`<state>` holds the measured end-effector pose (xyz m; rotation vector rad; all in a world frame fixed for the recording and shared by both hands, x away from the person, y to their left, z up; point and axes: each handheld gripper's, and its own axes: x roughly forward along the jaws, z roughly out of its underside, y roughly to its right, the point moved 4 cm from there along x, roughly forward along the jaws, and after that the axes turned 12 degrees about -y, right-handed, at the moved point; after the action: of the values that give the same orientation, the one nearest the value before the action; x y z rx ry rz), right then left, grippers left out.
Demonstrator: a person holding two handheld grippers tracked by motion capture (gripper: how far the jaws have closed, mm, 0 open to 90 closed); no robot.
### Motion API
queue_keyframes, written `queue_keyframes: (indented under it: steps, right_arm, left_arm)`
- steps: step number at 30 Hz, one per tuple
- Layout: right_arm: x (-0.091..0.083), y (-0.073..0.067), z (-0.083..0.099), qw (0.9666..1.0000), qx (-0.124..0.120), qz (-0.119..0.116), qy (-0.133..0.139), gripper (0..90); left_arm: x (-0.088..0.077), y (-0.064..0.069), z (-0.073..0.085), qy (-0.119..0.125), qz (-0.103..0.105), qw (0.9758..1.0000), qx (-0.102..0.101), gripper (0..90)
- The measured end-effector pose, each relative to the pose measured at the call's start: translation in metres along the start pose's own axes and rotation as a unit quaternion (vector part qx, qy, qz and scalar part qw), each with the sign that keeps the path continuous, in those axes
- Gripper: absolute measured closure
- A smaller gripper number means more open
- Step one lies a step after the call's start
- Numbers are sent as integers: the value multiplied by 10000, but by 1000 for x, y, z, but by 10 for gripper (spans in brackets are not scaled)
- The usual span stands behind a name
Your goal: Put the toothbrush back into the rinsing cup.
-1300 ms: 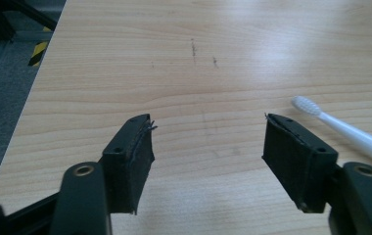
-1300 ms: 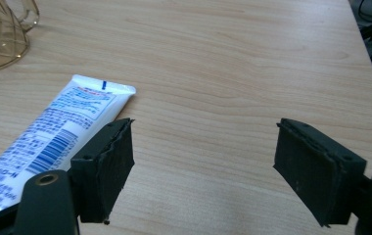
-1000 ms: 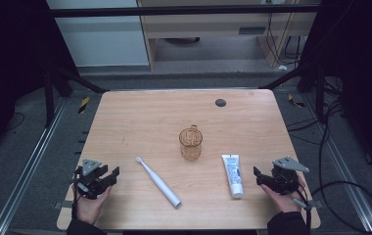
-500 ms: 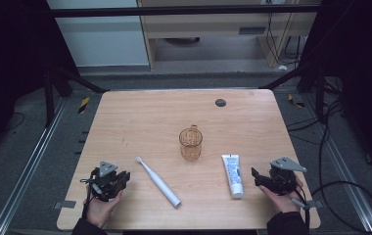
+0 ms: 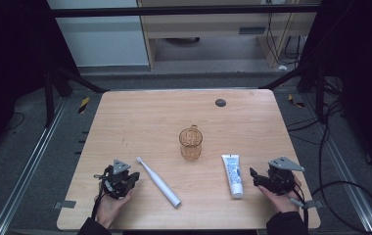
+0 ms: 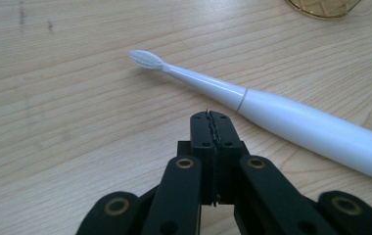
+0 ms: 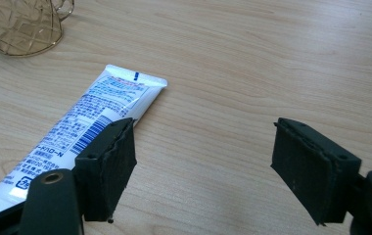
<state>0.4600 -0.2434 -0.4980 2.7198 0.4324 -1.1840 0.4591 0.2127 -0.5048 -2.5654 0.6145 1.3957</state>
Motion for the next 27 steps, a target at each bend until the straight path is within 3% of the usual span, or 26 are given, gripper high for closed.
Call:
queue_keyframes:
  steps: [10, 27]
  right_arm:
    - [3, -1, -1, 10000, -29, 9, 7, 243]
    - [3, -2, -1, 10000, -68, 57, 32, 243]
  left_arm:
    - [10, 9, -6, -91, 94, 9999, 93, 896]
    - [23, 15, -15, -180, 29, 9996, 235, 896]
